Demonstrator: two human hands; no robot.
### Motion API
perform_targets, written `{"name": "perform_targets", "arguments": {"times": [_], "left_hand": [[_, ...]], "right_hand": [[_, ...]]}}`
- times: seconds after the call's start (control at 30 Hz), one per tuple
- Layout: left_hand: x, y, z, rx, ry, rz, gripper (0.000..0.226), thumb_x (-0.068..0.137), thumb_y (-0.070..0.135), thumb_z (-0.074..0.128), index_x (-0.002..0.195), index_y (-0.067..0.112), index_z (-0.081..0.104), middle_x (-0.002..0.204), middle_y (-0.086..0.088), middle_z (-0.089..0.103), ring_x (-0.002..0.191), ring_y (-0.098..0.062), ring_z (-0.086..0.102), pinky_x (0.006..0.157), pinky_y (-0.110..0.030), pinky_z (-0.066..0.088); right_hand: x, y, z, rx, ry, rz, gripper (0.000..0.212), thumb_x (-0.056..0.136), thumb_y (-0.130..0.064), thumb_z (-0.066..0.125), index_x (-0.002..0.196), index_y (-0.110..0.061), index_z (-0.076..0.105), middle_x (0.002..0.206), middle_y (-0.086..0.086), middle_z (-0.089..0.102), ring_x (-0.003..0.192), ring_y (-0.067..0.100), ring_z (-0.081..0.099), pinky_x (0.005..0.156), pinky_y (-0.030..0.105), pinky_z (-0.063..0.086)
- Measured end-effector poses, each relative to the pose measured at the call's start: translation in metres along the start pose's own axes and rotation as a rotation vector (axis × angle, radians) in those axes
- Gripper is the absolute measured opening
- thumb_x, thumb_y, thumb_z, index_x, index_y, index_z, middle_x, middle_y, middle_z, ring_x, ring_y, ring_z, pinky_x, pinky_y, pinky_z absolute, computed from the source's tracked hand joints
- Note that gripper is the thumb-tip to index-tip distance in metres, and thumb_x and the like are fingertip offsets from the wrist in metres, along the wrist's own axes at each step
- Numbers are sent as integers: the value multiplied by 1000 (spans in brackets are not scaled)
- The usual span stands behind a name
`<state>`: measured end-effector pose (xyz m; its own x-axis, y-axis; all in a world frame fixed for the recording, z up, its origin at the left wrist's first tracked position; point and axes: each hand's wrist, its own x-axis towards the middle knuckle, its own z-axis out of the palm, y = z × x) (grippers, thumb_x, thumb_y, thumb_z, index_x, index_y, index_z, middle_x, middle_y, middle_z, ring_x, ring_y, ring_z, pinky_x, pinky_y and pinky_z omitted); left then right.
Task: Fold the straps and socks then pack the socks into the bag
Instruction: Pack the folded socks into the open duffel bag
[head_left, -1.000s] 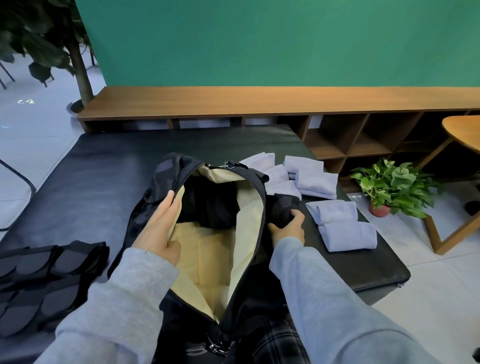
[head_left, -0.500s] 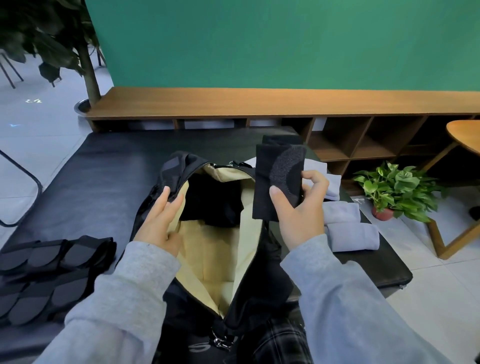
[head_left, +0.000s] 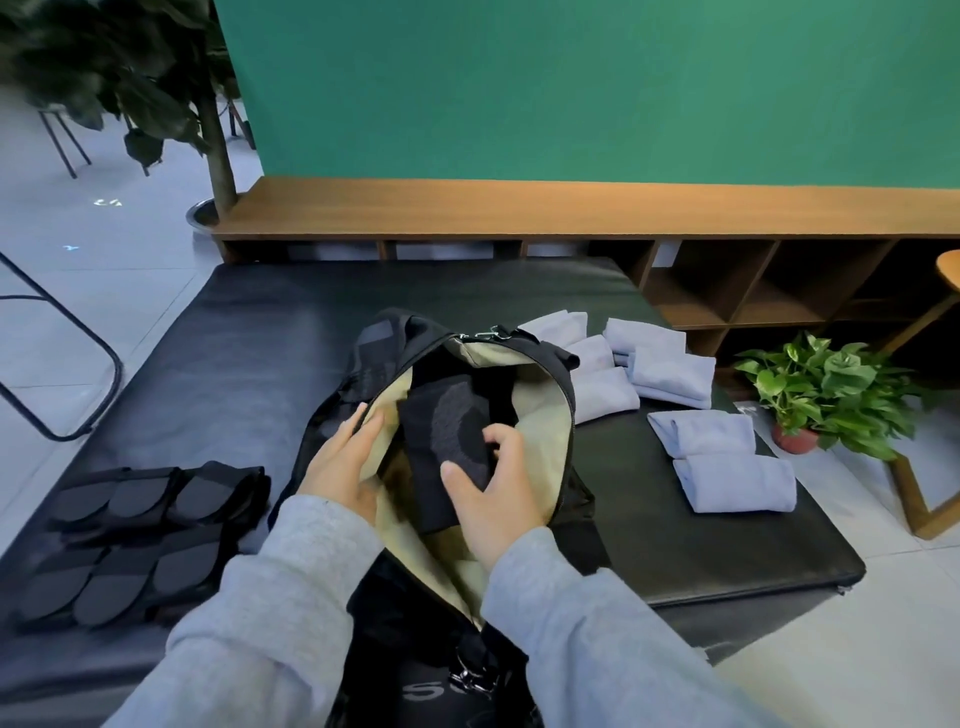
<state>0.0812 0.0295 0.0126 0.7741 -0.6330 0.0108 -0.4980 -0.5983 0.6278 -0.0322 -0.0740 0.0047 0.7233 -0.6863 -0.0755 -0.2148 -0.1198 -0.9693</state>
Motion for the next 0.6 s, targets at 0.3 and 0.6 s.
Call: {"name": "perform_targets", "arguments": {"times": [0.3, 0.6], "left_hand": [[-12, 29, -30, -130, 120, 190, 79, 74, -31, 28, 141, 11, 27, 137, 16, 16, 128, 2, 17, 87, 12, 8], [-8, 30, -35, -188, 71, 206, 91, 69, -33, 31, 121, 41, 17, 129, 31, 10, 126, 5, 14, 80, 13, 14]], "right_hand": [[6, 23, 17, -453, -117, 169, 36, 92, -26, 54, 122, -27, 35, 117, -1, 49, 85, 13, 45, 74, 22, 35], [7, 20, 20, -416, -119, 103, 31, 89, -24, 57, 114, -29, 38, 117, -5, 48, 91, 11, 47, 77, 21, 37]]}}
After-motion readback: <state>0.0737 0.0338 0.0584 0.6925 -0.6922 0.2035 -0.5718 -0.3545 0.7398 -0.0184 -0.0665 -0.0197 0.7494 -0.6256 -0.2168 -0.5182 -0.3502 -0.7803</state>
